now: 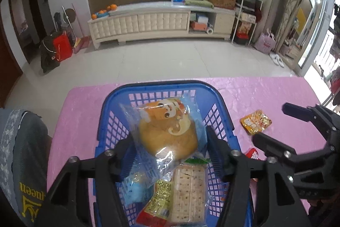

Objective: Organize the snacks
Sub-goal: 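Withdraw both tools from the basket toward the remaining snack packs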

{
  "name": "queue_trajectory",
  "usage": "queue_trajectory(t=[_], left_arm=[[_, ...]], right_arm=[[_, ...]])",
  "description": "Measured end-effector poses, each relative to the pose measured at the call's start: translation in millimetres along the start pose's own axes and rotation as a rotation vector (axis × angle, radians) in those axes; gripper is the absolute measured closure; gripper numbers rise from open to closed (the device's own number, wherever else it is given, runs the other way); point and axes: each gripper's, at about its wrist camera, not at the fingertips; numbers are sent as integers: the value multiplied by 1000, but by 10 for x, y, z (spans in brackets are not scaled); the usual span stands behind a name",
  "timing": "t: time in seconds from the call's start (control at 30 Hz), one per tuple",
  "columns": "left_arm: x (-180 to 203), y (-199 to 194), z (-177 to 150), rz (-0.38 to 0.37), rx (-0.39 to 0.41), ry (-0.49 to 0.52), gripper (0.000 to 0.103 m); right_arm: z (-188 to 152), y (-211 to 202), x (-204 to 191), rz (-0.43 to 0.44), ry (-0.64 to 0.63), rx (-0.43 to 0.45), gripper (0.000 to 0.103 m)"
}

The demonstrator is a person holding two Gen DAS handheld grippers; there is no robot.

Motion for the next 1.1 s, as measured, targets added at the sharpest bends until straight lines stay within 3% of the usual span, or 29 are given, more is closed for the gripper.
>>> queue_trajectory(t=[0.23, 0.77, 1.1], left_arm=[[203, -212, -70, 14, 18, 79, 26], [514, -1244, -367, -10, 122, 134, 22], [754, -1558, -531, -44, 154, 140, 22]], right_arm=[[-42, -251, 90, -18, 14, 19, 14], [-212, -1238, 61, -24, 51, 100, 14], [-478, -1589, 121, -37, 66, 120, 14]])
Point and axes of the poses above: each gripper's, at about its wrist camera, not at the fingertips, and y roughly the way its jaws point, x to its right, z to its top, and after that the axes turned 1 degree about x, right-handed
